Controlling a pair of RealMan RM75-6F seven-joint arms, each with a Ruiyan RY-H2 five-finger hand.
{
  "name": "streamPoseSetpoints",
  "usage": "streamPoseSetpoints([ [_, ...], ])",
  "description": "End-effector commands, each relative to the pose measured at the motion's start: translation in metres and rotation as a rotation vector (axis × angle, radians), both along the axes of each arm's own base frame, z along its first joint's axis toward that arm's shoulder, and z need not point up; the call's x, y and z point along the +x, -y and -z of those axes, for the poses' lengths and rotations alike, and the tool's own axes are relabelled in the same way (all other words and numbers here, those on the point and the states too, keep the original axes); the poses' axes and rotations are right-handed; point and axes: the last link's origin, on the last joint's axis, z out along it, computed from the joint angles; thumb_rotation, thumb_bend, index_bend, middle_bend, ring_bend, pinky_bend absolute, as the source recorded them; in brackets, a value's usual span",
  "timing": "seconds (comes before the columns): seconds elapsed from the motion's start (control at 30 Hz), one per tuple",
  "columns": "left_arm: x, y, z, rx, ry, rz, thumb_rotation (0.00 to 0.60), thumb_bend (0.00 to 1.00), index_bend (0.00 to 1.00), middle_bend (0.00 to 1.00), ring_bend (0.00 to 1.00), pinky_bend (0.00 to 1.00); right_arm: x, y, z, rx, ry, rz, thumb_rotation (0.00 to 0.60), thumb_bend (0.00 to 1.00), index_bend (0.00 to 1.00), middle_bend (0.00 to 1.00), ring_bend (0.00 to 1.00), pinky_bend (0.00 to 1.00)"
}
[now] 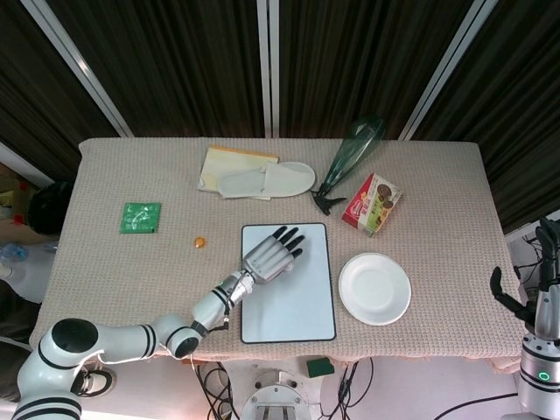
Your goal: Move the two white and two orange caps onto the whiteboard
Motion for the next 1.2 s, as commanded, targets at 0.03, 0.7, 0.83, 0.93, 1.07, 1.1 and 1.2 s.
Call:
streamPoseSetpoints([
  [0.03,-0.003,0.001,-0.006,0.013,-0.005,0.005,0.600,0.32,0.26,0.11,0.04,0.14,0.001,0.000,0.000,0.002,-0.001,-0.002,0.600,0.48,0.04,0.02,0.00,0.00],
  [0.7,-0.083,-0.012,-0.084,0.190,-0.009,-0.196,0.600,0.31,0.26,0.11,0.04,0.14,0.008,0.000,0.005,0.014,-0.001,-0.029,0.600,0.48,0.04,0.02,0.00,0.00],
  [0.83,-0.107,-0.017,-0.086,0.192,-0.022,-0.265,0.600,0.31,0.27,0.11,0.04,0.14,0.010,0.000,0.007,0.017,-0.004,-0.036,0.600,0.48,0.04,0.02,0.00,0.00],
  [0.93,-0.118,-0.019,-0.084,0.188,-0.028,-0.296,0.600,0.31,0.27,0.11,0.04,0.14,0.012,-0.001,0.007,0.018,-0.006,-0.041,0.600,0.48,0.04,0.02,0.00,0.00],
  [1.07,-0.129,-0.019,-0.082,0.181,-0.042,-0.320,0.600,0.31,0.27,0.11,0.04,0.14,0.014,-0.002,0.007,0.012,-0.010,-0.045,0.600,0.48,0.04,0.02,0.00,0.00],
  [1.1,-0.131,-0.018,-0.081,0.180,-0.044,-0.326,0.600,0.31,0.27,0.11,0.04,0.14,0.014,-0.002,0.006,0.010,-0.011,-0.044,0.600,0.48,0.04,0.02,0.00,0.00],
  [1.2,-0.135,-0.018,-0.082,0.183,-0.042,-0.337,0.600,0.31,0.28,0.11,0.04,0.14,0.014,-0.003,0.005,0.008,-0.013,-0.042,0.600,0.48,0.04,0.02,0.00,0.00],
])
